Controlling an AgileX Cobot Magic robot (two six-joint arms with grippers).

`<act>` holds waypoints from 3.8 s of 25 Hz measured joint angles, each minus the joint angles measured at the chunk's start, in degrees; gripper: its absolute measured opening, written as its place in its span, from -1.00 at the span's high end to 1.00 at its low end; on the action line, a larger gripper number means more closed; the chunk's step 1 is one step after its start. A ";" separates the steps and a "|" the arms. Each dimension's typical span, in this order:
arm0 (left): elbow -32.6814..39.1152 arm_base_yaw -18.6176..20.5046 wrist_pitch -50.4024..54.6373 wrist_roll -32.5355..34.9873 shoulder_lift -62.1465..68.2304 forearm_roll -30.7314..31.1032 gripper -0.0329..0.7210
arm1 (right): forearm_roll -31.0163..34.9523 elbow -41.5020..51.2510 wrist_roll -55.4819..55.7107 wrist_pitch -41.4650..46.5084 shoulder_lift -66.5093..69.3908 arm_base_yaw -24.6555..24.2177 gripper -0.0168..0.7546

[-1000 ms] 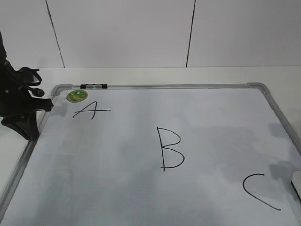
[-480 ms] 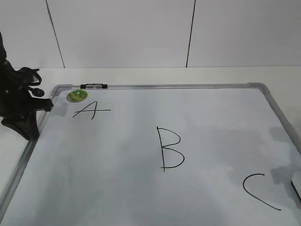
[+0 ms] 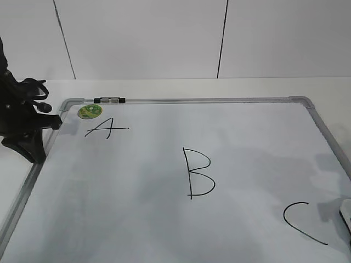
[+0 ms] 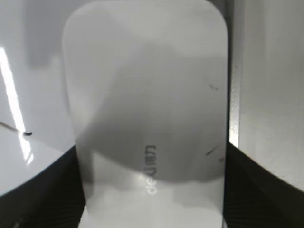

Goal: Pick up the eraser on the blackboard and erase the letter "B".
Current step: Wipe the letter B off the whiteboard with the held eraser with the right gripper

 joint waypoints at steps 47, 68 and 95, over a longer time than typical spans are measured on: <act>-0.10 0.00 0.13 0.00 0.00 0.00 0.86 | 20.59 -30.20 -9.24 22.90 4.70 0.00 -0.50; -0.10 0.00 0.48 0.00 0.00 0.00 0.86 | 7.87 -53.31 -3.50 22.16 30.00 28.78 -0.50; -0.10 0.00 0.66 0.00 0.00 0.69 0.86 | -0.92 -64.98 1.44 23.64 46.54 37.26 -0.50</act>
